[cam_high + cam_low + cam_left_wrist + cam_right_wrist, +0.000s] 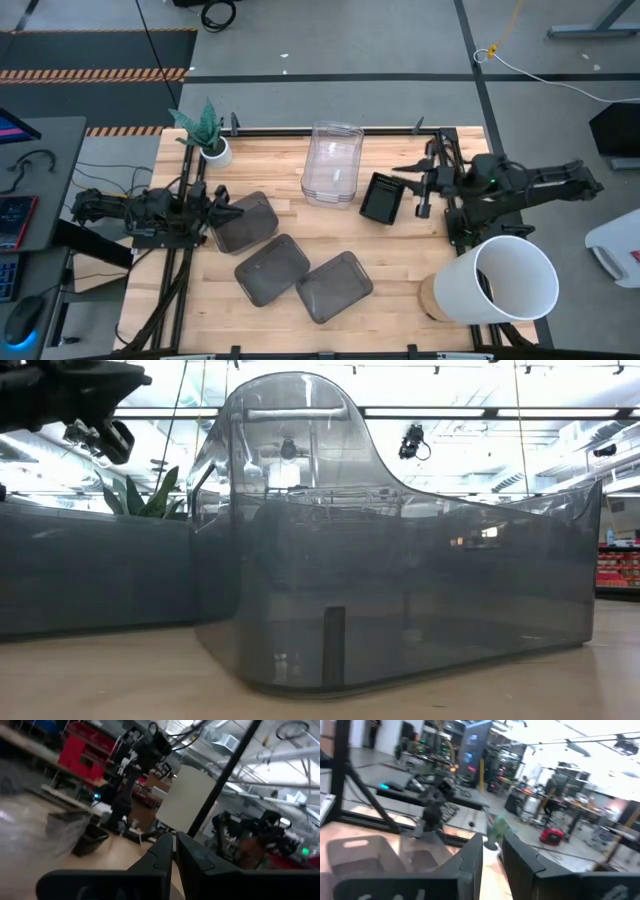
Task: Stack baskets by color
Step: Stack the middle transparent black bin on the top of the top transparent black bin, then stack the bottom black transparent bin on the top of the black top transparent bin
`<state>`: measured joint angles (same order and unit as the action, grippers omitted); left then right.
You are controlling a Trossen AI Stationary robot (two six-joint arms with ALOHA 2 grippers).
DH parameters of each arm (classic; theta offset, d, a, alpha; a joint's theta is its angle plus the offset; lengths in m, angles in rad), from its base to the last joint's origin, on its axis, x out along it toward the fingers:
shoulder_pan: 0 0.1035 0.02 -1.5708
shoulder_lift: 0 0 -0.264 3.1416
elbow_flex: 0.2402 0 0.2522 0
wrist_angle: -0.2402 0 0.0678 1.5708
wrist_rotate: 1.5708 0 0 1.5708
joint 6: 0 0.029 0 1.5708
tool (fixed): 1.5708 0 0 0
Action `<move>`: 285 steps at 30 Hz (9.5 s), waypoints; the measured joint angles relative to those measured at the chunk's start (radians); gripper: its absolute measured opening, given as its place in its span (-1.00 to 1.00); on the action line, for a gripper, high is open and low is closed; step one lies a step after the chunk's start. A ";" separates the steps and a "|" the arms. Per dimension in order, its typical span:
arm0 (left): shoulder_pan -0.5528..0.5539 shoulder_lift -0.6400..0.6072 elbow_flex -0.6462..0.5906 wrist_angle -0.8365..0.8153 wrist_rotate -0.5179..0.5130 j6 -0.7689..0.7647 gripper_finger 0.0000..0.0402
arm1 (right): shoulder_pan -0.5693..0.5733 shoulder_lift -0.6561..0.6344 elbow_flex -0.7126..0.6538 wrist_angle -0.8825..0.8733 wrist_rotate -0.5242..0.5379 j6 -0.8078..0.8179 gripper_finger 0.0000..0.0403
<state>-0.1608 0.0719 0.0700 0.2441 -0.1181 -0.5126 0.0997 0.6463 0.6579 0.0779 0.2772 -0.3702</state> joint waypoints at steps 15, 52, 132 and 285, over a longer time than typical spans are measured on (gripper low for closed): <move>0.000 0.079 0.000 -0.136 0.068 -0.105 -0.83 | -0.134 -0.357 -0.278 -0.058 -0.126 0.110 -0.72; -0.099 0.523 0.356 -0.312 0.033 -0.085 -0.94 | -0.161 -0.470 -0.651 0.103 -0.331 0.483 -0.95; -0.166 1.527 0.980 -1.197 0.072 -0.483 -0.93 | -0.161 -0.470 -0.650 0.109 -0.331 0.480 -0.94; -0.167 1.803 1.555 -1.281 -0.129 -0.026 -0.97 | -0.161 -0.470 -0.650 0.140 -0.327 0.480 -0.94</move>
<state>-0.3277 1.8746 1.6248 -1.0367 -0.2476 -0.5388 -0.0614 0.1762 0.0074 0.2177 -0.0502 0.1101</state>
